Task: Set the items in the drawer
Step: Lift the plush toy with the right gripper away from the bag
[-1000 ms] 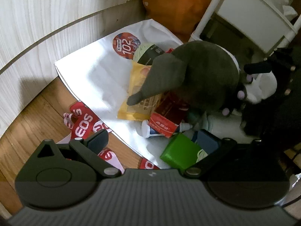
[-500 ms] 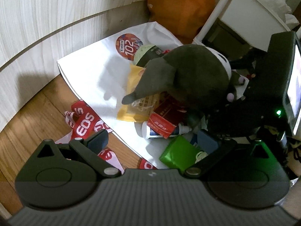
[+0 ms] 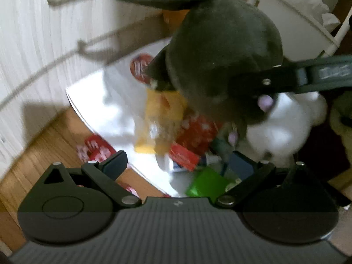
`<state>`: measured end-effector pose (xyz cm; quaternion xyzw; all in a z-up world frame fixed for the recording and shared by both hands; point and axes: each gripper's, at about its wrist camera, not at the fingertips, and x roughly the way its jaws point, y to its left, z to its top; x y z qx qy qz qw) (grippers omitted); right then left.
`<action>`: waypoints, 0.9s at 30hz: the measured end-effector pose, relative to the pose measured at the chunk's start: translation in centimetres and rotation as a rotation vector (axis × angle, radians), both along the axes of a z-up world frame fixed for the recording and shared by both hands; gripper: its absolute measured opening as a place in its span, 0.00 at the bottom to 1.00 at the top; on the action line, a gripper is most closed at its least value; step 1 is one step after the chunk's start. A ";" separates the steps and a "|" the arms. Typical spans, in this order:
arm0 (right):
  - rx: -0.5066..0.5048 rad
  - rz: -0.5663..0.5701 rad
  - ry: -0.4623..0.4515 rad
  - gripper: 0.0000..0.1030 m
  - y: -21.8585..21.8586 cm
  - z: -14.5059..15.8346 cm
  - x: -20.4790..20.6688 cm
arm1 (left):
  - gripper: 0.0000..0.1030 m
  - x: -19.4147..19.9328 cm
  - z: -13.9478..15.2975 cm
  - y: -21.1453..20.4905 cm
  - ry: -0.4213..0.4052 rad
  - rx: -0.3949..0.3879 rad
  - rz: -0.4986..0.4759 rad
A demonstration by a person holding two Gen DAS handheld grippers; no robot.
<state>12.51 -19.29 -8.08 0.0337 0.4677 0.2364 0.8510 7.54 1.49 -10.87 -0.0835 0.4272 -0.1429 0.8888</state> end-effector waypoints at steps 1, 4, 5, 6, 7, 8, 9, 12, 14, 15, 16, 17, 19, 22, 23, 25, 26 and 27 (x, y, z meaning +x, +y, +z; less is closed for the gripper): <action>0.035 0.001 0.005 0.81 0.0 0.2 -0.2 | 0.98 -0.1 0.5 0.2 -0.014 -0.008 0.004; 0.115 -0.010 0.012 0.81 -0.4 0.8 -0.7 | 0.98 -0.5 1.9 1.0 -0.051 -0.031 0.037; 0.135 -0.013 0.015 0.81 -0.4 0.8 -0.7 | 0.98 -0.6 2.4 1.3 -0.062 -0.038 0.049; 0.155 -0.015 0.018 0.81 -0.2 0.7 -0.6 | 0.98 -0.8 2.9 1.7 -0.073 -0.045 0.062; 0.177 -0.017 0.024 0.81 -0.2 0.7 -0.6 | 0.98 -0.9 3.3 2.0 -0.078 -0.055 0.072; 0.200 -0.020 0.032 0.81 -0.3 0.7 -0.5 | 0.98 -0.9 3.6 2.3 -0.082 -0.065 0.081; 0.221 -0.025 0.038 0.81 -0.5 0.7 -0.5 | 0.98 -1.0 3.9 2.6 -0.077 -0.075 0.079; 0.278 -0.032 0.063 0.81 -1.0 0.8 -0.8 | 0.98 -1.1 4.6 2.9 -0.071 -0.090 0.059; 0.308 -0.042 0.075 0.81 -1.5 0.9 -1.0 | 0.98 -1.2 5.1 3.2 -0.069 -0.097 0.069; 0.320 -0.046 0.077 0.81 -1.6 1.0 -1.2 | 0.98 -1.2 5.3 3.2 -0.065 -0.102 0.073; 0.332 -0.051 0.079 0.81 -1.8 1.1 -1.3 | 0.98 -1.3 5.5 3.3 -0.060 -0.108 0.075; 0.344 -0.058 0.083 0.81 -2.0 1.2 -1.4 | 0.98 -1.3 5.7 3.2 -0.060 -0.101 0.076; 0.364 -0.070 0.090 0.82 -2.5 1.4 -1.7 | 0.98 -1.5 6.3 2.9 -0.064 -0.078 0.075; 0.377 -0.085 0.081 0.82 -3.1 1.9 -2.3 | 0.98 -1.7 7.4 2.5 -0.067 -0.012 0.087; 0.379 -0.089 0.069 0.82 -3.3 2.0 -2.5 | 0.98 -1.8 7.8 2.4 -0.081 0.001 0.089; 0.382 -0.104 0.034 0.82 -3.6 2.5 -3.0 | 0.98 -2.0 8.6 2.3 -0.146 0.021 0.086; 0.381 -0.112 0.018 0.82 -3.6 2.8 -3.1 | 0.98 -2.0 9.0 2.3 -0.181 0.027 0.083; 0.377 -0.126 0.001 0.82 -3.6 3.1 -3.1 | 0.98 -1.8 9.3 2.2 -0.204 0.036 0.076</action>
